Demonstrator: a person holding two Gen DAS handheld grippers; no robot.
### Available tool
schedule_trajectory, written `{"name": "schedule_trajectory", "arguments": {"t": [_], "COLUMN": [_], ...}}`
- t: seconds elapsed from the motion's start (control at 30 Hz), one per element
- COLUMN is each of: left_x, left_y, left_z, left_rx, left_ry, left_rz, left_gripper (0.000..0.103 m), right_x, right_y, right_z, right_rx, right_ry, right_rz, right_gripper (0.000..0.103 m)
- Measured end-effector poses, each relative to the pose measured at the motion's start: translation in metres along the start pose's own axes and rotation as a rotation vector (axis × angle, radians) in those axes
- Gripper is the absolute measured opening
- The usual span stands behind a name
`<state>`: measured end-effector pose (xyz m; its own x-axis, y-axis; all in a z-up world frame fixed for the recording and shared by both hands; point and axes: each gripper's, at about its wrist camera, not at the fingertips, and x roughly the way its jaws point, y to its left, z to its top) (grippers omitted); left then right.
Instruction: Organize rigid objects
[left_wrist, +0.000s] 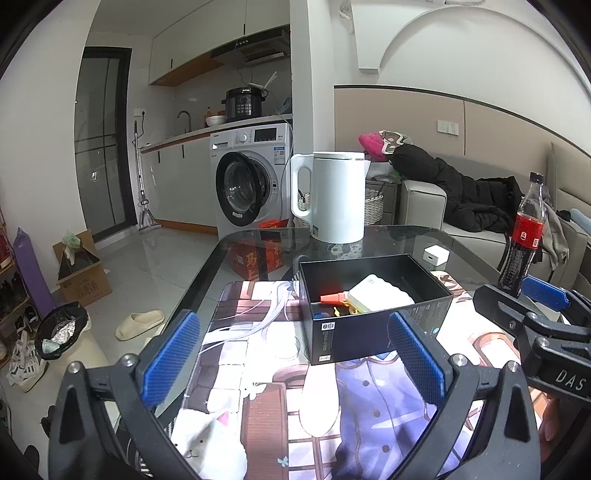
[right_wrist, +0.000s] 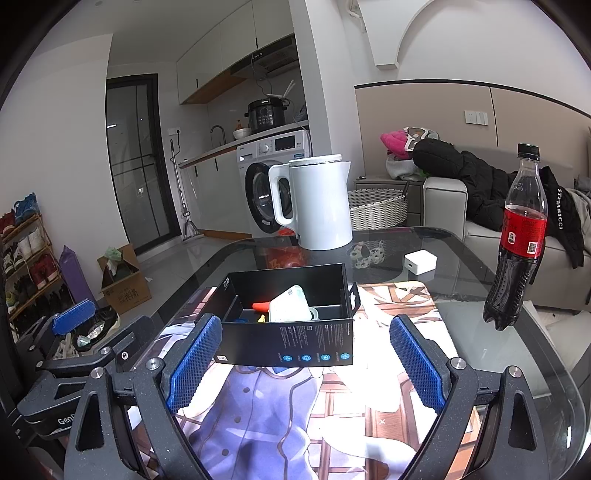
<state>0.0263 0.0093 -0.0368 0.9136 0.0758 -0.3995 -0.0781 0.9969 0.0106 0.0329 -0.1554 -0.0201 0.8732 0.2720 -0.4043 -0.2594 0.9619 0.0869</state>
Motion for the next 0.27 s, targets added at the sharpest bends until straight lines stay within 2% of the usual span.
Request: {"name": "schedule_trajectory", "arguments": {"t": [0.27], "left_x": [0.0009], "left_y": [-0.0035], "left_z": [0.0008], "left_rx": [-0.001], "left_ry": [0.014], "left_rz": [0.017], "left_gripper": [0.103], "right_x": [0.0008], "right_y": [0.0002], "right_z": [-0.0011], "right_rx": [-0.004], "right_ry": [0.003], "right_rz": [0.002], "right_gripper": [0.094]}}
